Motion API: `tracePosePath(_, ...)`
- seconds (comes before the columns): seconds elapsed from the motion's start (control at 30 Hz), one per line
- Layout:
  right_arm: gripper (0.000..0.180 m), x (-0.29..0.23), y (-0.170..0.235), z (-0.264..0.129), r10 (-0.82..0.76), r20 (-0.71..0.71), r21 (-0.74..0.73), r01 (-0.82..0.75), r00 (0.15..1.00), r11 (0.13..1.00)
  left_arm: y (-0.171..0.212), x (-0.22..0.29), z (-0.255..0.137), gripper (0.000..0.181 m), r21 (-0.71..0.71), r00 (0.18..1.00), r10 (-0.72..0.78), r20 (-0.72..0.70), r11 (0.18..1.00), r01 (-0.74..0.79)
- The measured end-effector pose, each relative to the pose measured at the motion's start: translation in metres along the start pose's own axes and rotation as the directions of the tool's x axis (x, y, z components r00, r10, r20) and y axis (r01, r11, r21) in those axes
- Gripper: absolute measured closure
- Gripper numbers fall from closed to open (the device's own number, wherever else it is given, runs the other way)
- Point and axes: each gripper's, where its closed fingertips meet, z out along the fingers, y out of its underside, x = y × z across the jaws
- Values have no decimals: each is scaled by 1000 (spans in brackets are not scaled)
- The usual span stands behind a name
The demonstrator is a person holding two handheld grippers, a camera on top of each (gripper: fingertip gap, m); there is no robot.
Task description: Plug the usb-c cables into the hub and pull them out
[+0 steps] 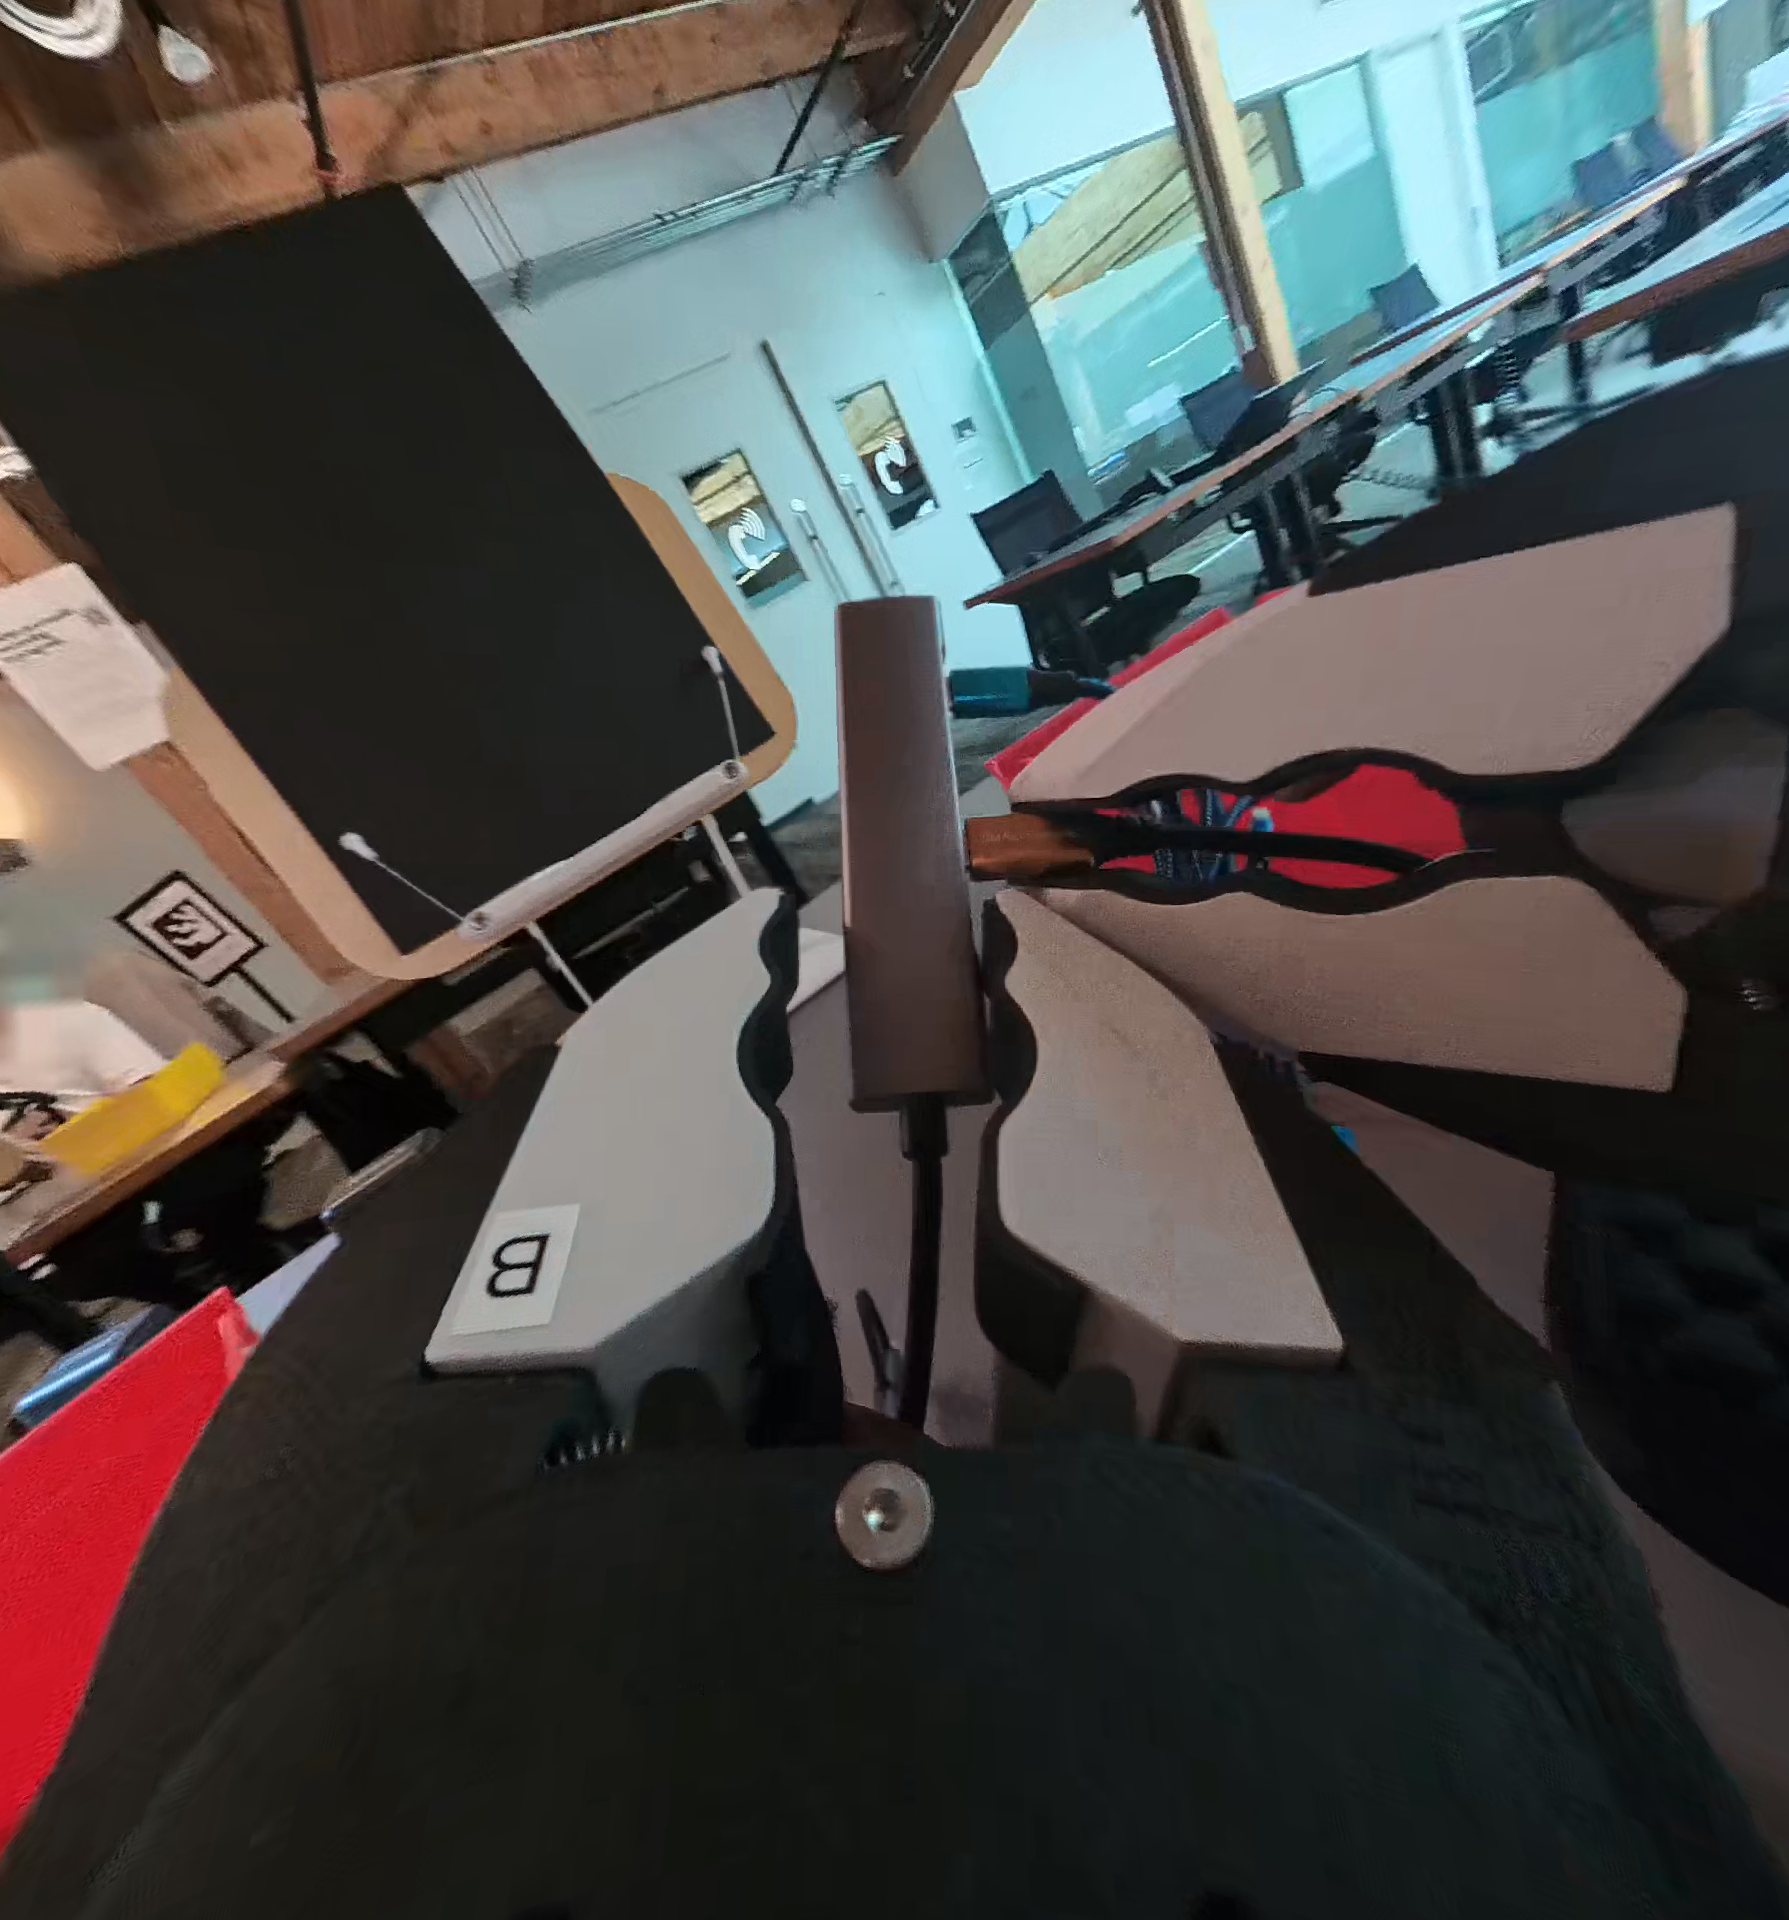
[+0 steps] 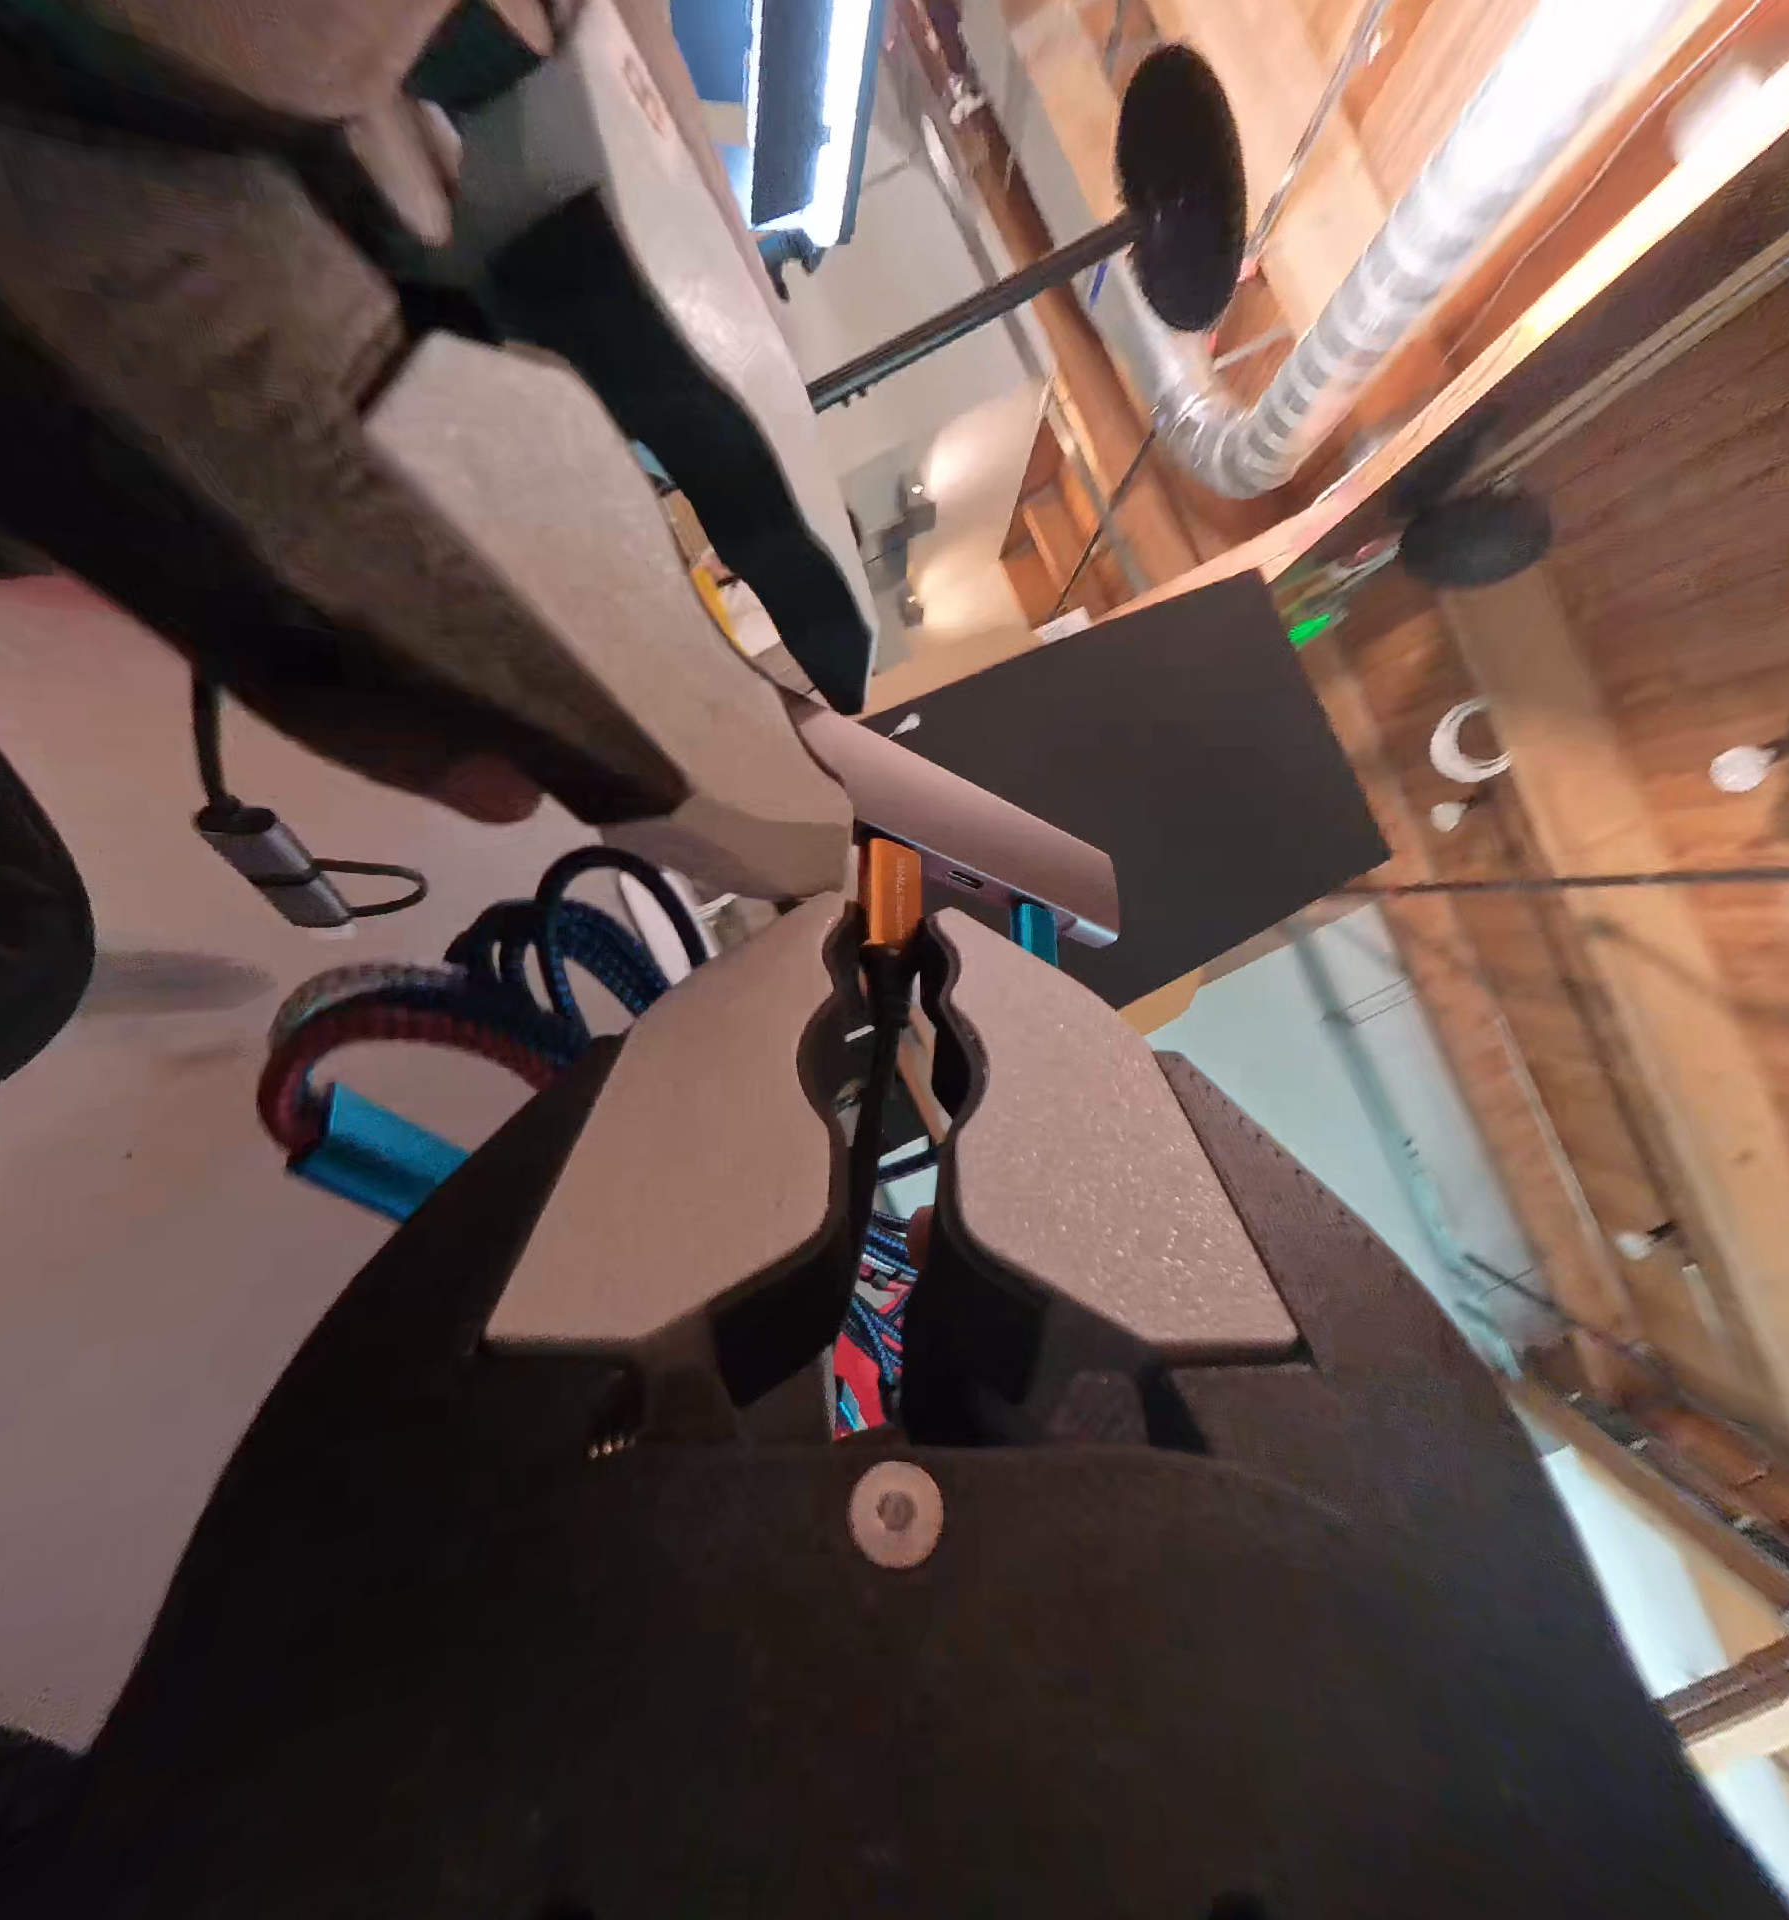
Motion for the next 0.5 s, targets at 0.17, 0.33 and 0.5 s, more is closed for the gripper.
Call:
tracePosePath(0.17, 171, -1, -3, 0, -4, -14, 23, 4, 1000, 1000, 0, 1, -1, 156, -4, 993, 113, 20, 994, -113)
tracePosePath(0.33, 170, -1, -8, 1, 94, 5, 23, -94, 996, 995, -8, -7, -6, 157, 41, 977, 189, 98, 980, -193)
tracePosePath(0.5, 169, -5, -10, 2, 359, 116, 35, -365, 926, 930, -8, -9, -6, 157, 61, 950, 278, 144, 955, -289)
